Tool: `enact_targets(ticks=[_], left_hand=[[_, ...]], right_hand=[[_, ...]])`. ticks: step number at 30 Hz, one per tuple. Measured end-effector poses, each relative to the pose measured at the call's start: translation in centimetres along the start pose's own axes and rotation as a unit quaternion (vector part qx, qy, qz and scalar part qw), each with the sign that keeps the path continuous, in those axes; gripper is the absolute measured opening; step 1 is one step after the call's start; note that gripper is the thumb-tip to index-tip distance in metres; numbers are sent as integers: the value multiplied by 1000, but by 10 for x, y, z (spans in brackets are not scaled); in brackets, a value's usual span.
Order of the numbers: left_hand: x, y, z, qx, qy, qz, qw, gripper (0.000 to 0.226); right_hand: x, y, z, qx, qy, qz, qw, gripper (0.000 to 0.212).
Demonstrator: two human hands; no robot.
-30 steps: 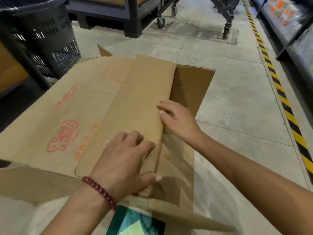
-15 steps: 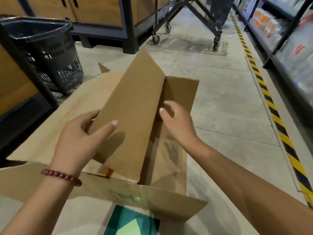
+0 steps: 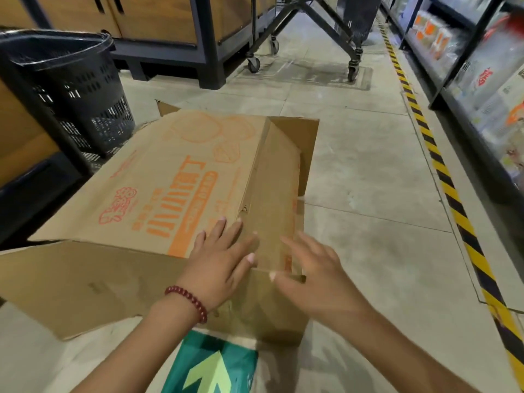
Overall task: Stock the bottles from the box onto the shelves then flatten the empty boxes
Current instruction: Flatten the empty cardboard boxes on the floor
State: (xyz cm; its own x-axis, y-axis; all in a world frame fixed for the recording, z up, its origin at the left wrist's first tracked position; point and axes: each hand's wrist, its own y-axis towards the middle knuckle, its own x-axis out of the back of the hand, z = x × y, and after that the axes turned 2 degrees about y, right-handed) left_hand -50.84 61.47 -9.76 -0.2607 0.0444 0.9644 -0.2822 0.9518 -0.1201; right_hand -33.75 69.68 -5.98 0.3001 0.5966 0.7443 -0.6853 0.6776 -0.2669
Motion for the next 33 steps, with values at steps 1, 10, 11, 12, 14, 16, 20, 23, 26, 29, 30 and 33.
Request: enact_targets(ticks=[1,10,11,12,14,16,20,23,26,29,30,33], left_hand=[[1,6,2,-7,-19,-13,1000,89],[-51,14,55,149,6,-79,986,60],[-61,15,64,153,11,-44,987,59],[-71,19,71,161,9,-5,987,59],[-91,26,82,178,13,78,981,59],[-114,28,86,170,48,143,974,58],[-156,19,92,155,66,220,961,60],[-175,15,95,146,57,250,955,60],[-185,15,97,136,56,272,951,58],[-189,16,100,132,50,273,952,58],[-189,17,101,130,45,270,953,57],[-191,17,103,131,27,264,955,55]], right_hand=[[-9,-3,-4,4,-39,16,999,63],[-49,61,-55,-4,-229,-95,969,75],[-51,72,-58,-16,-224,-89,970,74],[-54,83,-63,-31,-219,-77,972,72],[-64,98,-74,-67,-198,-35,977,67],[-80,104,-89,-103,-161,6,982,65],[-121,94,-124,-175,-65,49,981,69],[-145,88,-147,-210,38,50,976,49],[-164,93,-156,-251,75,14,965,35],[-178,102,-158,-306,147,-39,940,51],[-181,104,-157,-323,162,-53,931,52],[-186,110,-159,-340,200,-59,917,46]])
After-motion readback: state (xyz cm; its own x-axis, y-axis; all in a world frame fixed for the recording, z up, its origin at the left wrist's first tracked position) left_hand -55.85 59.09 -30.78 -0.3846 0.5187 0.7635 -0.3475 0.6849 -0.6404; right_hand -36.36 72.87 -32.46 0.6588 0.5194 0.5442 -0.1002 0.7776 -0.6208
